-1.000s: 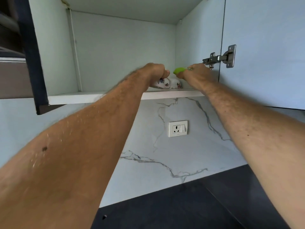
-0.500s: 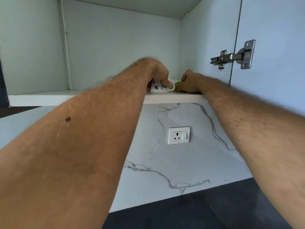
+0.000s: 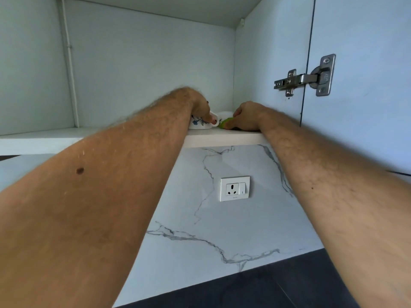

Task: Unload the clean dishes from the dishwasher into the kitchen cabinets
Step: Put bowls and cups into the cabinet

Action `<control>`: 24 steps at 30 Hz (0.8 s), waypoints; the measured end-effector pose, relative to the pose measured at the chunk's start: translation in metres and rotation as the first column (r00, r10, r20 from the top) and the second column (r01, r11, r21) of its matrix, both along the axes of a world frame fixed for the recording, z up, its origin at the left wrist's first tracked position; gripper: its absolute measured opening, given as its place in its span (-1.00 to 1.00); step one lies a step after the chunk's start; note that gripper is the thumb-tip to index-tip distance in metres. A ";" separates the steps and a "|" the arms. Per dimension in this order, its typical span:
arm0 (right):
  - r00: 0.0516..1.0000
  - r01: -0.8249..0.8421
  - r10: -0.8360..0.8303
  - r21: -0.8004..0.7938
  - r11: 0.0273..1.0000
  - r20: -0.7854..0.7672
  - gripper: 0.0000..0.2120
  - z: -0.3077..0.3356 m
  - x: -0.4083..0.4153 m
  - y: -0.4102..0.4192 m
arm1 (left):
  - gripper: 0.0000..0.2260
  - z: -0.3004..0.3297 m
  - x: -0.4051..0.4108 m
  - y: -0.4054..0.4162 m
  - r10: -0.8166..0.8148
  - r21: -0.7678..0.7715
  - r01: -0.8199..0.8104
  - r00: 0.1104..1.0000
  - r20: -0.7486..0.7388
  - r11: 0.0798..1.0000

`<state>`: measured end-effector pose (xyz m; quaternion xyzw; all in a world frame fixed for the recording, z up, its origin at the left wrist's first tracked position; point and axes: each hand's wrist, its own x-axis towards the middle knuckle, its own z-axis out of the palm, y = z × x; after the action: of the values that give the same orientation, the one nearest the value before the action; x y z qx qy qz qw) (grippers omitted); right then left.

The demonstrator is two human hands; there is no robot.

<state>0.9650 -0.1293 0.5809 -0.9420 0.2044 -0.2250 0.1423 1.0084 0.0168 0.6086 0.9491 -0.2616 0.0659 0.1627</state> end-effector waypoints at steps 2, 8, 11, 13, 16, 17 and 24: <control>1.000 0.004 -0.004 0.013 1.000 0.003 -0.47 0.000 -0.003 0.001 | -0.49 -0.001 0.008 0.000 0.018 0.030 -0.021 0.997 0.079 0.999; 1.000 0.008 -0.008 -0.002 1.000 0.019 -0.52 -0.001 -0.008 0.003 | -0.43 -0.001 0.027 -0.005 0.050 0.016 -0.052 0.993 0.103 0.999; 0.999 0.003 -0.001 -0.032 0.999 0.037 -0.57 -0.001 -0.010 0.001 | -0.26 -0.002 0.029 -0.005 0.060 -0.063 -0.056 0.996 0.060 0.996; 0.998 0.005 -0.002 -0.054 0.999 0.061 -0.60 -0.001 -0.013 0.001 | -0.15 -0.002 0.028 -0.004 0.060 -0.095 -0.054 0.996 0.067 0.994; 0.997 0.012 -0.007 -0.075 0.997 0.075 -0.60 -0.002 -0.016 0.004 | -0.22 0.000 0.035 -0.004 0.055 -0.096 -0.047 0.995 0.085 0.994; 0.997 0.015 -0.009 -0.077 0.997 0.077 -0.59 -0.003 -0.016 0.005 | -0.28 -0.001 0.037 -0.005 0.052 -0.089 -0.044 0.995 0.087 0.995; 0.993 0.001 0.006 -0.062 0.998 0.115 -0.59 -0.004 -0.022 0.007 | -0.39 -0.003 0.042 -0.006 0.049 -0.086 -0.043 0.996 0.072 0.995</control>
<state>0.9433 -0.1218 0.5772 -0.9317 0.1875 -0.2849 0.1248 1.0507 0.0112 0.6059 0.9440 -0.2425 0.1160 0.1914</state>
